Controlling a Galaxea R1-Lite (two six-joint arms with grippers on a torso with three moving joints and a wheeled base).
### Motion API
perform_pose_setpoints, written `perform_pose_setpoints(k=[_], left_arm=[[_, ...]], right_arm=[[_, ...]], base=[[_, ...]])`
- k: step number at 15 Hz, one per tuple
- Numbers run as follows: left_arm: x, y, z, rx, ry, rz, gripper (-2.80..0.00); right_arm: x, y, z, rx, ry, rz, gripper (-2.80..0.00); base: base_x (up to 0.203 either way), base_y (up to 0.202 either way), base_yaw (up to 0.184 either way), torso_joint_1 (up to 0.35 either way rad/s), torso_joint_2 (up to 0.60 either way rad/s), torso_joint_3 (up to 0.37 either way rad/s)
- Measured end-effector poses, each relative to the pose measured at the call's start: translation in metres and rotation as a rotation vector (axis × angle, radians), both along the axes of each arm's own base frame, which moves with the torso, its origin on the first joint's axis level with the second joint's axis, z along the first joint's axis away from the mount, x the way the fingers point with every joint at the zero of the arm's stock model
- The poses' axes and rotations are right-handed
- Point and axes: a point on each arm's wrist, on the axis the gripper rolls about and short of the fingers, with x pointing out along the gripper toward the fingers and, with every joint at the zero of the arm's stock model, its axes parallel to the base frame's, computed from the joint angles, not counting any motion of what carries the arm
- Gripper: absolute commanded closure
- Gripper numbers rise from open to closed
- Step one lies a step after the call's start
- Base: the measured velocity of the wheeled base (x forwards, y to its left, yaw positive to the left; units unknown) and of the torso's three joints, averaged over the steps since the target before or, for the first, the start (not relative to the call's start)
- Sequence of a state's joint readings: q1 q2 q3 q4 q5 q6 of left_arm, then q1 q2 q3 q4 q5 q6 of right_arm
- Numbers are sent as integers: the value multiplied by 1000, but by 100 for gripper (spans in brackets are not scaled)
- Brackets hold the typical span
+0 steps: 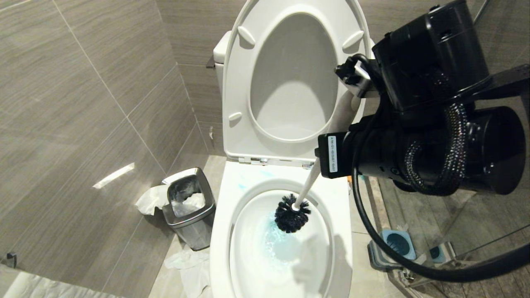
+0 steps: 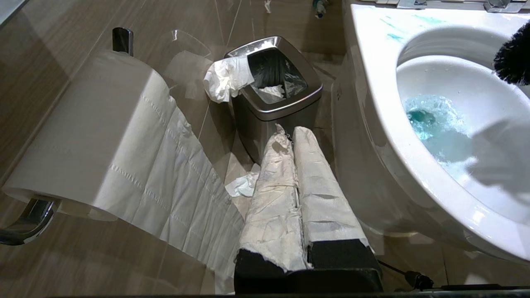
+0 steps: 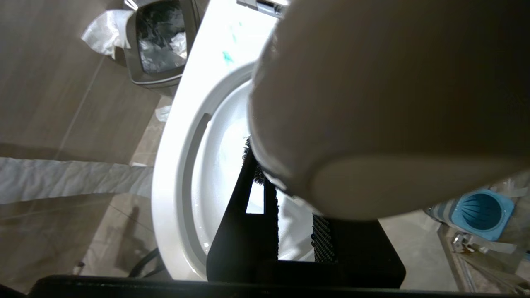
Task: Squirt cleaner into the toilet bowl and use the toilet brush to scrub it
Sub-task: Scrub the toilet bowl
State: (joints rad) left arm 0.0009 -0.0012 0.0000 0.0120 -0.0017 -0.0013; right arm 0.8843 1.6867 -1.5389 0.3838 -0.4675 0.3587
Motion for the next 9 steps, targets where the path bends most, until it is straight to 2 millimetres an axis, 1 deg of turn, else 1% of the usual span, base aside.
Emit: perform_pose_setpoints(k=[4,9], left_arm=[[0,0,0,0,0,0,0],[0,0,0,0,0,0,0]], right_arm=[[0,9,-11,-54,21,-7,0],[1,12,-13,-64,28,-4,0]], base=[[0,0,0,0,0,0],[0,0,0,0,0,0]])
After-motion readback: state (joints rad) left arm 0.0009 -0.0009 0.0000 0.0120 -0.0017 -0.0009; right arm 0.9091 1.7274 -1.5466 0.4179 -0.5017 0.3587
